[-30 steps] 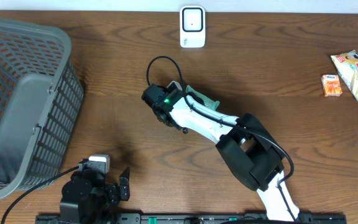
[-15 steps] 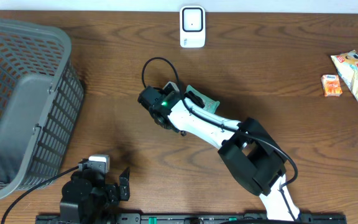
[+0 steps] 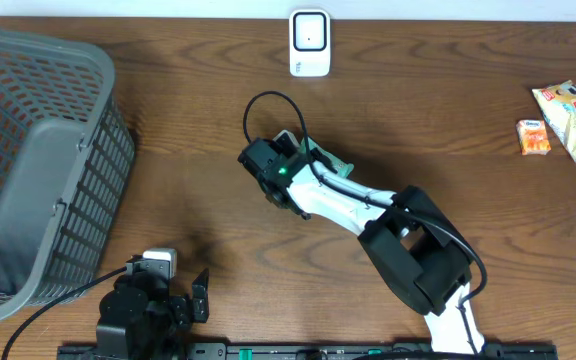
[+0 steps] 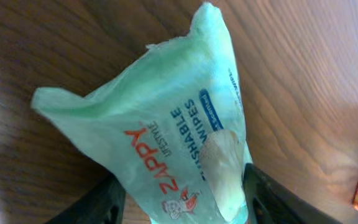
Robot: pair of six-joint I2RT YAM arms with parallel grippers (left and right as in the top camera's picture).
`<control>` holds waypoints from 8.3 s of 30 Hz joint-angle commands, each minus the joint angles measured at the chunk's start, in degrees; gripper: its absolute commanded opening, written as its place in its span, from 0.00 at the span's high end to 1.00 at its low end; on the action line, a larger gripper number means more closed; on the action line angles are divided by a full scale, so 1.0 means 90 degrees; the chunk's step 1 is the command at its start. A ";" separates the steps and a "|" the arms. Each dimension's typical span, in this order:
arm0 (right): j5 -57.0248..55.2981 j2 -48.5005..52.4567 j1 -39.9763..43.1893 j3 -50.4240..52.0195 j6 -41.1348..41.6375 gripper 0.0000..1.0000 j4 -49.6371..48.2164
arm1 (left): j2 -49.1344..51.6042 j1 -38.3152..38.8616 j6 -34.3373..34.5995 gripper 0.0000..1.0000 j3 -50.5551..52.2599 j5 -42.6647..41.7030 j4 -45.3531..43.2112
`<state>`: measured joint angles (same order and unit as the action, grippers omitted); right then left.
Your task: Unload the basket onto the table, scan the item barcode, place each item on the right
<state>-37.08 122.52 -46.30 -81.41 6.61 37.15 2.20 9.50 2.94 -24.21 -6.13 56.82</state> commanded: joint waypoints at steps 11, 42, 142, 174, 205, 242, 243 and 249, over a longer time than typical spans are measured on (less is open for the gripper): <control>0.0670 0.0044 0.0386 0.0410 -0.0291 0.99 -0.0185 | -0.0010 0.0022 -0.0039 0.02 -0.0027 -0.0083 0.0012; 1.4059 -0.0733 0.2776 0.0865 -0.4398 0.99 0.1817 | -0.0010 0.0022 -0.0039 0.02 -0.0027 -0.0083 0.0012; 0.1957 0.2756 0.2395 -0.6142 -0.1668 0.99 -0.1639 | -0.0010 0.0022 -0.0039 0.02 -0.0027 -0.0083 0.0012; -0.0469 0.1328 0.6445 -0.3995 0.3402 0.99 0.5680 | -0.0010 0.0022 -0.0039 0.02 -0.0027 -0.0083 0.0012; 0.3849 -0.4260 0.6424 -0.4051 0.1401 0.01 0.4996 | -0.0010 0.0022 -0.0039 0.02 -0.0027 -0.0083 0.0012; 0.3322 -1.0603 0.5549 -0.2004 0.1906 0.01 0.3521 | -0.0010 0.0022 -0.0039 0.02 -0.0027 -0.0083 0.0012; 0.3322 -1.0785 0.5549 -0.1651 0.1906 0.01 0.3254 | -0.0010 0.0022 -0.0039 0.02 -0.0027 -0.0083 0.0012; 0.3325 -1.1788 0.5549 0.0828 0.2317 0.01 0.1282 | -0.0010 0.0022 -0.0039 0.02 -0.0027 -0.0083 0.0012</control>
<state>-6.79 18.81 3.92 -81.69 24.36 52.01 2.20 9.50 2.94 -24.21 -6.15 56.82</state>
